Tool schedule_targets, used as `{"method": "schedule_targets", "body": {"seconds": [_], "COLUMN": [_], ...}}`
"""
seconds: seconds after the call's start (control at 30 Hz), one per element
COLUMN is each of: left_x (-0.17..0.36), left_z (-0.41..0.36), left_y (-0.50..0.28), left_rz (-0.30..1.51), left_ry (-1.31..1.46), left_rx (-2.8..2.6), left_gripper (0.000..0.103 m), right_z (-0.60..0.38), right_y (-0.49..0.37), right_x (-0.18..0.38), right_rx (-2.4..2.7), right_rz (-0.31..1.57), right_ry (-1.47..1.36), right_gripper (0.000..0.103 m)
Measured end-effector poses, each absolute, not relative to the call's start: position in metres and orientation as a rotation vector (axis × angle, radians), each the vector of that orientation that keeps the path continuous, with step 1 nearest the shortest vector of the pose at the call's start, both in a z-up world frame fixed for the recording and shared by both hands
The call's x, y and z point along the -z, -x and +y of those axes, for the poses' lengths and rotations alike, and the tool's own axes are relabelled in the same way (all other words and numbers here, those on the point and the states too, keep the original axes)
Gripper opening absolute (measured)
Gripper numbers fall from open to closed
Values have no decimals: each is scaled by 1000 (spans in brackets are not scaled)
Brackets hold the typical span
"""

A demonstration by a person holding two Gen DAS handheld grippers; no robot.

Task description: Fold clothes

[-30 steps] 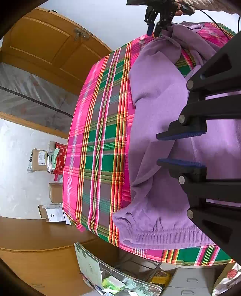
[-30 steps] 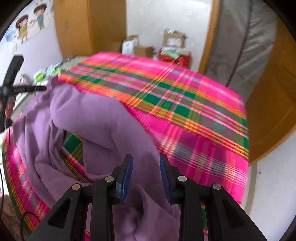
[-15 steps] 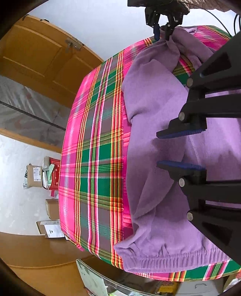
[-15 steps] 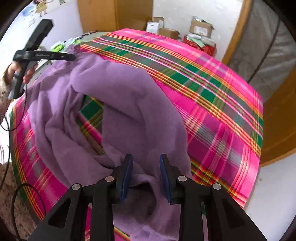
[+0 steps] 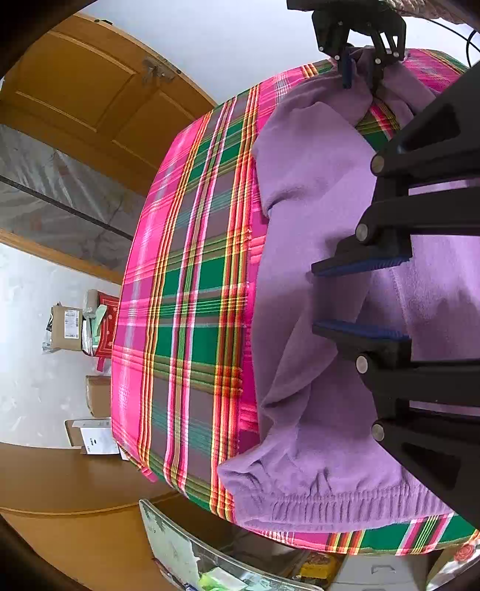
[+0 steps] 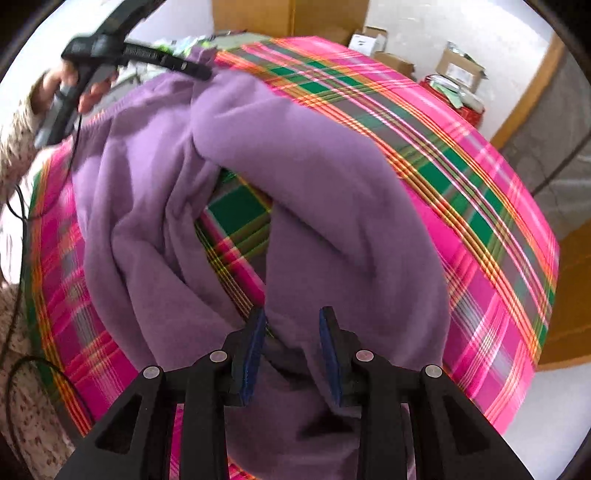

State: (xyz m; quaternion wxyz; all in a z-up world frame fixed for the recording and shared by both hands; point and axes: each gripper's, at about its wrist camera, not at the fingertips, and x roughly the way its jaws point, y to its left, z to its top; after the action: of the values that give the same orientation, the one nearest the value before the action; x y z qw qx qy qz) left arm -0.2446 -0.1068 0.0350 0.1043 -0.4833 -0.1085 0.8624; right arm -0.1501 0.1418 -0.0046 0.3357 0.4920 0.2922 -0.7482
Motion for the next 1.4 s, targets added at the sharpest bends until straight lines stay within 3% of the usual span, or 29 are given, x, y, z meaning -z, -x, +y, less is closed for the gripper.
{"method": "schedule_targets", "body": {"seconds": [0.43,0.6,0.7,0.83,1.1,1.4], "left_x": [-28,-31,-36,-40,-45,-53], "left_z": [-101,-103,-106,-110,-117,-132], "left_y": [258,263,266,270,264,255], "left_rz": [-388,-426,-438,-453,-394,-416], "left_ry": [1443,1416,1390,1361,1375,1373], "left_rx": [-2517,-2531,-2555,-2578,-2614,-2636], "left_gripper": [29,29,12,7,7,22], "right_z": [136,134,137,142,157,180], "right_y": [157,165,171,173,190,205], "right_x": [19,17,12,-4,-32,-47], "right_rx": [1981,1995,2030,2098,2277,2428], "right_rz": [769,740,714,689,641,603], "right_ry": [-1366,-1376,-1364,-1301,-1203,-1143], "right_gripper": [31,11,9,8,8,8]}}
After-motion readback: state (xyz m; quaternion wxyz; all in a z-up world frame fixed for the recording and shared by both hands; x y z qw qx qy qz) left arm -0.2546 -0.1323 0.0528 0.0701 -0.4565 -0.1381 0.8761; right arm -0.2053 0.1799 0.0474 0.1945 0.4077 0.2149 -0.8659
